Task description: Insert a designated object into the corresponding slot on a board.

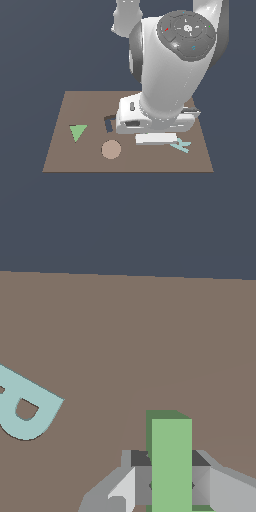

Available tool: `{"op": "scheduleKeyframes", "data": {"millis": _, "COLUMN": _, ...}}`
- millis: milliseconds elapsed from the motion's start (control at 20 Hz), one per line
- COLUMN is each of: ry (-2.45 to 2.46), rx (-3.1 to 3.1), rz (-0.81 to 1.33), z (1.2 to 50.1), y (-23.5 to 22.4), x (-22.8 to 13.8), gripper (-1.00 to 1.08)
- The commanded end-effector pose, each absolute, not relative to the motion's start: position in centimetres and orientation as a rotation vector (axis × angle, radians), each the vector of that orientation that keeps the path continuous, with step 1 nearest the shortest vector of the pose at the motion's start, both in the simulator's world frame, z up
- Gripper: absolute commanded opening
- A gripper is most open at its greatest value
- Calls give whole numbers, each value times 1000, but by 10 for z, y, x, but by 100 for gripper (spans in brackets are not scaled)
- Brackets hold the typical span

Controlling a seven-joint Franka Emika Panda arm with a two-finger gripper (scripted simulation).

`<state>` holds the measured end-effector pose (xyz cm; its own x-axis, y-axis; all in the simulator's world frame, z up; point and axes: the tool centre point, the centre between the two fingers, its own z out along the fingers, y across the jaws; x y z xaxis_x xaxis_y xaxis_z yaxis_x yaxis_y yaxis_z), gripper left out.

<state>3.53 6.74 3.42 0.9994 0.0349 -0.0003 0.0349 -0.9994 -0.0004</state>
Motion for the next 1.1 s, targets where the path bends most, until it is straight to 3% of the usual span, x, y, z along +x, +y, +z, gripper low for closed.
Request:
{"op": "scheduleKeyframes", "data": {"millis": 0, "ry": -169, "rx": -3137, "rz": 0, "z": 35, "y": 67, "x": 29, "gripper": -100}}
{"op": "scheduleKeyframes", "data": {"millis": 1050, "ry": -1361, "rx": -2831, "rz": -2, "z": 38, "y": 29, "x": -27, "gripper": -100}}
